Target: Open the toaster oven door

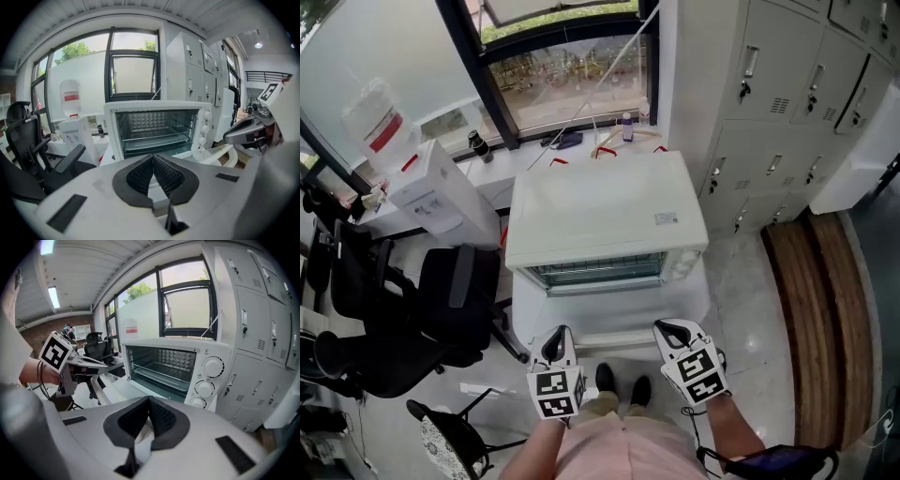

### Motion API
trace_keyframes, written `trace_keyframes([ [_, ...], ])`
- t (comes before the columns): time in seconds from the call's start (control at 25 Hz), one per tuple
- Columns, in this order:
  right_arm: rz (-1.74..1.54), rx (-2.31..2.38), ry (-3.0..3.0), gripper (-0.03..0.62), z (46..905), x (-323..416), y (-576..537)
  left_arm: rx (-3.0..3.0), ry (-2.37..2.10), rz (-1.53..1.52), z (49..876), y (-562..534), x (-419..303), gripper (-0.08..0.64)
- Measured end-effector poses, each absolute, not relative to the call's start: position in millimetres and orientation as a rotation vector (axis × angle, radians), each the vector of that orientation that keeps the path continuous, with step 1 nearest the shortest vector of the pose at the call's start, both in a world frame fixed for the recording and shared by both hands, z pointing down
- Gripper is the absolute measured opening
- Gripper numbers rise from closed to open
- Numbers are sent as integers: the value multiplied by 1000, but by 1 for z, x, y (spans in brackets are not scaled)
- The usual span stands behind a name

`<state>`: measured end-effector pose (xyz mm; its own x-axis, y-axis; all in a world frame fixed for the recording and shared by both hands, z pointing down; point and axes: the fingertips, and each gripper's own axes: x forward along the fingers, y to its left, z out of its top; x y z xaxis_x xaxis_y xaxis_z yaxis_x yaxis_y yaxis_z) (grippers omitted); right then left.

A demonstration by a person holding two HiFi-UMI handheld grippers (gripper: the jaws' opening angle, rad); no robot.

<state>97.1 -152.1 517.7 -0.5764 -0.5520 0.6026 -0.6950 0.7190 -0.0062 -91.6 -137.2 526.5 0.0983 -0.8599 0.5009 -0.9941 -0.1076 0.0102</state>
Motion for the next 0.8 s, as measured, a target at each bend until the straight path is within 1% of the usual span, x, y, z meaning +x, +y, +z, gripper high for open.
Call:
trace_keyframes([
  [0.24, 311, 922, -2361, 2, 517, 94, -148, 2029, -1812, 451, 526, -134, -92, 14],
  [0.8, 354, 965, -2308, 2, 531, 88, -131, 2090, -1752, 509, 540, -120, -87, 14],
])
